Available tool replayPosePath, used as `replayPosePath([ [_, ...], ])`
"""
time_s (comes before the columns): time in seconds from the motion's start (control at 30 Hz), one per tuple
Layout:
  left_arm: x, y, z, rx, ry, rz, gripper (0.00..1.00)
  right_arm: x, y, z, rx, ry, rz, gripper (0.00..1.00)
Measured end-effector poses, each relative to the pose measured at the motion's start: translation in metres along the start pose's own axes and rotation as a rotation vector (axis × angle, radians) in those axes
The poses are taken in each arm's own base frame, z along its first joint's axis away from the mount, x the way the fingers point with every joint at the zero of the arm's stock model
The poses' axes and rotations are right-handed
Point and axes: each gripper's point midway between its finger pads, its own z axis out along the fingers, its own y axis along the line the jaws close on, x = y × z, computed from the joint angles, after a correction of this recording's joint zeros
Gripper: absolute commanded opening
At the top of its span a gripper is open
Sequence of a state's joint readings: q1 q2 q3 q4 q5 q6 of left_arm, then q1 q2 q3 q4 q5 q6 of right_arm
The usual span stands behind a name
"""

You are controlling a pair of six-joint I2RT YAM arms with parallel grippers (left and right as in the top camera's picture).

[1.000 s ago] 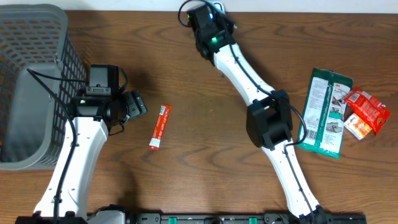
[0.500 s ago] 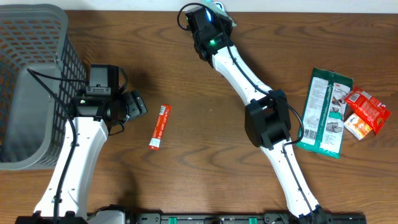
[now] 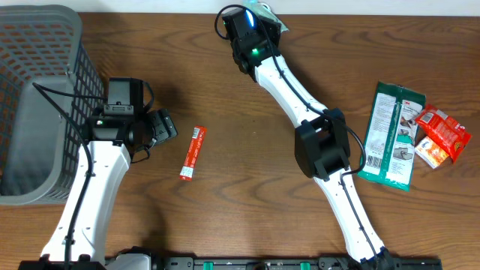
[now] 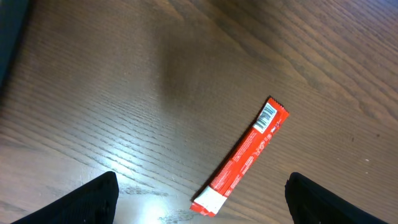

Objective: Scan the item barcode
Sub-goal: 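Carry the wipes packet up to the scanner with the right gripper, then move the wipes packet right and release it on the glove packet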

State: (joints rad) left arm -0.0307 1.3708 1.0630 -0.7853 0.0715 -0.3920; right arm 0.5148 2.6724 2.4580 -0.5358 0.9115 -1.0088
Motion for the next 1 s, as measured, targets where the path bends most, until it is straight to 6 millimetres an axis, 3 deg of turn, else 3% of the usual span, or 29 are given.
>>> replayPosePath([
  [0.27,0.0,0.0,0.0,0.0,0.0,0.0,0.87,0.004,0.008,-0.005,-0.041,0.01,0.036,0.01],
  [0.37,0.0,0.0,0.0,0.0,0.0,0.0,0.87,0.007,0.006,-0.028,-0.102,-0.004,0.074,0.01],
  [0.47,0.0,0.0,0.0,0.0,-0.001,0.0,0.87,0.018,-0.019,-0.071,-0.187,-0.048,0.168,0.01],
  [0.57,0.0,0.0,0.0,0.0,0.0,0.0,0.87,0.065,-0.069,-0.131,-0.313,-0.079,0.351,0.01],
  [0.7,0.0,0.0,0.0,0.0,0.0,0.0,0.87,0.129,-0.092,-0.165,-0.493,-0.05,0.531,0.01],
  [0.8,0.0,0.0,0.0,0.0,0.0,0.0,0.87,0.171,-0.091,-0.162,-0.625,0.026,0.662,0.01],
  [1.0,0.0,0.0,0.0,0.0,0.0,0.0,0.87,0.239,-0.056,-0.126,-0.88,0.265,0.884,0.01],
])
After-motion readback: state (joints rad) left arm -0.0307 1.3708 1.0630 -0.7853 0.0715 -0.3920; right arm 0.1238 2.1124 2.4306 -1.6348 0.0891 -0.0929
